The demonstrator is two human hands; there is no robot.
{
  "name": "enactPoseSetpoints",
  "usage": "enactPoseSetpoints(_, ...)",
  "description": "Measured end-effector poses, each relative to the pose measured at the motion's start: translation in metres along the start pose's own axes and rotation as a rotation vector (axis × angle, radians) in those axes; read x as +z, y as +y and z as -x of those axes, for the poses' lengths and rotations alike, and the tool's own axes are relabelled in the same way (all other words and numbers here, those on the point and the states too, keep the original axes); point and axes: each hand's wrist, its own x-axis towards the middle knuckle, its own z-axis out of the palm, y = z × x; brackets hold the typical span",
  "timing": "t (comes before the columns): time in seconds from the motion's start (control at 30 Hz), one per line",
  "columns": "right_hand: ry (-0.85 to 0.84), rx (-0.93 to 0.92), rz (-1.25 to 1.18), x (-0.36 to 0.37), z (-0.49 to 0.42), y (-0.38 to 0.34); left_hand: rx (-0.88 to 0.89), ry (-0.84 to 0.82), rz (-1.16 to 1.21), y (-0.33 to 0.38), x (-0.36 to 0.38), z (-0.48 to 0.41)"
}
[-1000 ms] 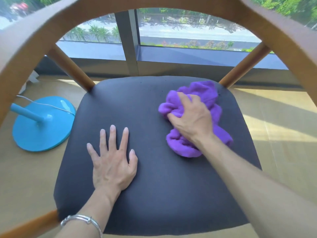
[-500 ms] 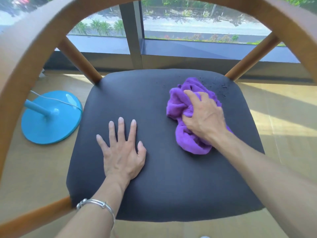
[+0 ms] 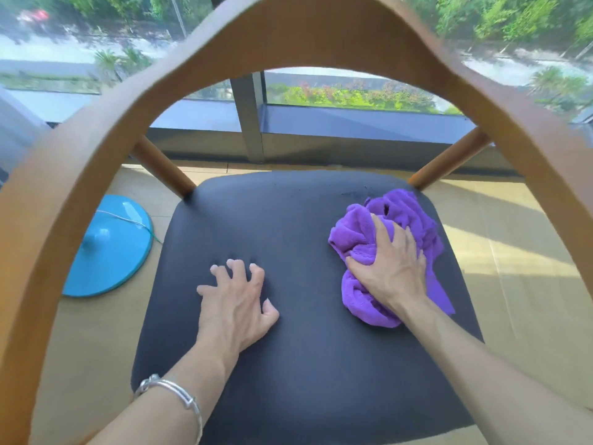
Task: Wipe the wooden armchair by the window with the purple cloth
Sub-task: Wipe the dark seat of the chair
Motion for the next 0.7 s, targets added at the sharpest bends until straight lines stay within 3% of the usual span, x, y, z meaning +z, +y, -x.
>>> enactPoseSetpoints(0.2, -0.104, -0.185, 0.043, -0.005, -0.012, -0.011, 0.002, 0.255, 0.068, -0.013, -0.057, -0.061)
enactPoseSetpoints(0.37, -0.113, -0.233, -0.011, 0.006, -0.024, -0.053, 0.073, 0.223, 0.091, -0.015, -0.059, -0.080)
enactPoseSetpoints(0.53, -0.228, -0.414, 0.033, 0.028, -0.041, -0.134, 0.033, 0.214, 0.193, -0.044, -0.038, -0.090)
enactPoseSetpoints(0.7, -0.194, -0.446, 0.020, 0.031, -0.073, -0.163, 0.071, 0.202, 0.211, -0.073, -0.033, -0.100)
